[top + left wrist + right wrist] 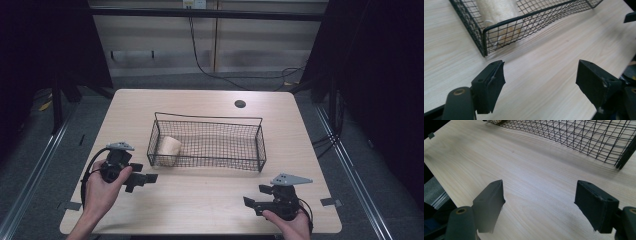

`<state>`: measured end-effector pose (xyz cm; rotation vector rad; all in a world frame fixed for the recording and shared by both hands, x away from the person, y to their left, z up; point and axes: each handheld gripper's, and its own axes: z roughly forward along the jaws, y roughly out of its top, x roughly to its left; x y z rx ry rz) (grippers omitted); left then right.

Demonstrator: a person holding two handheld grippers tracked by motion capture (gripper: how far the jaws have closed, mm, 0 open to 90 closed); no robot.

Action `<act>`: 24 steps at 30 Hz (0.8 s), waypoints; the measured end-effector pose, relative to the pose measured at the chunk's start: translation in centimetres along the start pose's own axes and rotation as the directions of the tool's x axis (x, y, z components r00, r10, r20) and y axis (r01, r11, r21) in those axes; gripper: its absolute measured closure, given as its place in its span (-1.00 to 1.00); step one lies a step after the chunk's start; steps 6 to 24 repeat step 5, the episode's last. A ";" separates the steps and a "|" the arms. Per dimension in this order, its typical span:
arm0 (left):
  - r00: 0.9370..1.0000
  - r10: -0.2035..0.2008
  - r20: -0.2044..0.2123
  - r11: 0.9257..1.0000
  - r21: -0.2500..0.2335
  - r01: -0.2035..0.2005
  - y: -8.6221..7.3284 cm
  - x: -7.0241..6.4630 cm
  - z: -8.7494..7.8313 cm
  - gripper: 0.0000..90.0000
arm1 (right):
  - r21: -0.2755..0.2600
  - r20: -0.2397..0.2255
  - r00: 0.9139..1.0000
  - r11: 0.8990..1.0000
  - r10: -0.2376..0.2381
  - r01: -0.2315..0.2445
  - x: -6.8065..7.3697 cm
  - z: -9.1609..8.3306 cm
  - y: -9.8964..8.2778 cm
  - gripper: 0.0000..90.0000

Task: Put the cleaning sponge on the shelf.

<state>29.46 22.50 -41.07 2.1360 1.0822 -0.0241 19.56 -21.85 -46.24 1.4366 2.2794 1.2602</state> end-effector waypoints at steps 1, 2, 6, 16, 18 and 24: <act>1.000 -0.002 -0.015 1.000 -0.005 0.001 -0.9 0.1 0.2 -0.50 | 0.000 0.003 1.000 1.000 -0.003 0.003 0.0 0.0 0.0 -0.49; 1.000 -0.007 -0.012 1.000 -0.007 0.007 -1.3 0.2 0.4 -0.50 | 0.000 0.005 1.000 1.000 -0.004 0.004 0.0 0.0 0.0 -0.48; 1.000 -0.009 -0.022 1.000 0.001 0.009 -2.1 0.3 0.7 -0.51 | -0.004 0.019 1.000 1.000 -0.009 0.009 0.1 0.2 0.0 -0.48; 1.000 -0.009 -0.022 1.000 0.001 0.009 -2.1 0.3 0.7 -0.51 | -0.004 0.019 1.000 1.000 -0.009 0.009 0.1 0.2 0.0 -0.48; 1.000 -0.009 -0.022 1.000 0.001 0.009 -2.1 0.3 0.7 -0.51 | -0.004 0.019 1.000 1.000 -0.009 0.009 0.1 0.2 0.0 -0.48; 1.000 -0.009 -0.022 1.000 0.001 0.009 -2.1 0.3 0.7 -0.51 | -0.004 0.019 1.000 1.000 -0.009 0.009 0.1 0.2 0.0 -0.48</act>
